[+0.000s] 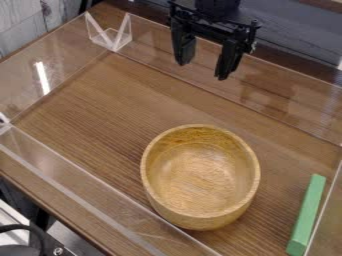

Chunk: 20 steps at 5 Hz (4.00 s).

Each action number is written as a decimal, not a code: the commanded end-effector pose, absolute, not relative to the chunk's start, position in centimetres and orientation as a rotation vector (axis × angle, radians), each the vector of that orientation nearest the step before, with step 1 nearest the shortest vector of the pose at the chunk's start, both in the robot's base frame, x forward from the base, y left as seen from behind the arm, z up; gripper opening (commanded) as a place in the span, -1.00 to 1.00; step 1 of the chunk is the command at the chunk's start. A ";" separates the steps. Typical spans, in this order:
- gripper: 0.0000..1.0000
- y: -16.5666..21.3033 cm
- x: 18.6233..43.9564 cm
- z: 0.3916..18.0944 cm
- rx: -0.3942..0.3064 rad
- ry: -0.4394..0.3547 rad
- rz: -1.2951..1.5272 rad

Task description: Put the green block in the brown bowl

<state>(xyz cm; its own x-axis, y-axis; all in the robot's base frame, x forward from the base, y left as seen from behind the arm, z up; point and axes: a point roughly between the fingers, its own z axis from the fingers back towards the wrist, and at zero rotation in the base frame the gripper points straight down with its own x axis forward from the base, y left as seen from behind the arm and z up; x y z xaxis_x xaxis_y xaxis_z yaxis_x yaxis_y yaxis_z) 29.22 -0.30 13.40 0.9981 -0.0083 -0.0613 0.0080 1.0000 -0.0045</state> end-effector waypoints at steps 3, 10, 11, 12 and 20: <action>1.00 -12.0 24.6 10.1 -0.036 0.090 -0.062; 1.00 -15.6 22.4 6.1 -0.097 -0.002 -0.125; 1.00 -15.5 22.5 6.0 -0.103 -0.005 -0.131; 1.00 -15.4 22.7 5.9 -0.108 -0.008 -0.138; 1.00 -15.6 24.0 5.5 -0.146 -0.024 -0.168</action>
